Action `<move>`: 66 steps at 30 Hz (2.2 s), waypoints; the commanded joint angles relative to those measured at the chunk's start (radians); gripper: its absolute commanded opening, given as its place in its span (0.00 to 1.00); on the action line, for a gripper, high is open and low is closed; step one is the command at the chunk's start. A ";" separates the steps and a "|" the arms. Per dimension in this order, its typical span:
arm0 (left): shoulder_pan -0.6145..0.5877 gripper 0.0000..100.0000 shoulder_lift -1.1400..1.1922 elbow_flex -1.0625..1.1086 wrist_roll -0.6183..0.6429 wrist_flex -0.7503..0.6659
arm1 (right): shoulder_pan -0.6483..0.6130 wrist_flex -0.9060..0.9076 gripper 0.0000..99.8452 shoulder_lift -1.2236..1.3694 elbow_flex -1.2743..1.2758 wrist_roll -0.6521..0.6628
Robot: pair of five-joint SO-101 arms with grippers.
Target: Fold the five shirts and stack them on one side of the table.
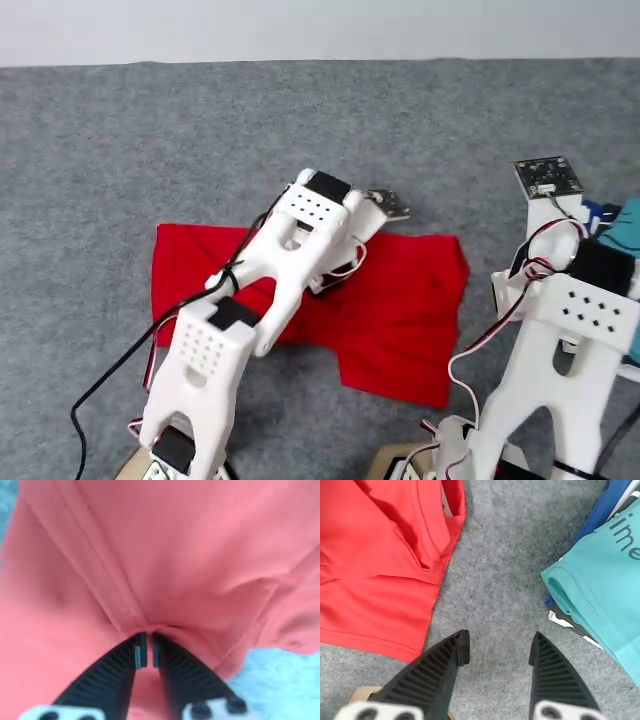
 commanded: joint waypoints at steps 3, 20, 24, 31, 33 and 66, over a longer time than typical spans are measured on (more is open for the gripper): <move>-0.028 0.10 -0.244 -0.027 0.068 0.040 | 0.012 0.007 0.21 -0.031 -0.009 -0.008; -0.503 0.10 -0.939 0.285 0.163 0.048 | -0.460 -0.114 0.02 -0.019 -0.002 -0.258; -0.577 0.01 -1.155 0.472 0.161 0.012 | -0.542 -0.223 0.01 -0.018 0.063 -0.261; -0.692 0.01 -1.301 0.743 0.161 -0.143 | -0.576 -0.449 0.01 0.058 0.206 -0.259; -0.720 0.01 -1.301 0.774 0.160 -0.157 | -0.576 -0.469 0.01 0.139 0.203 -0.259; -0.689 0.01 -1.298 0.917 0.060 -0.213 | -0.527 -0.455 0.01 0.349 0.143 -0.140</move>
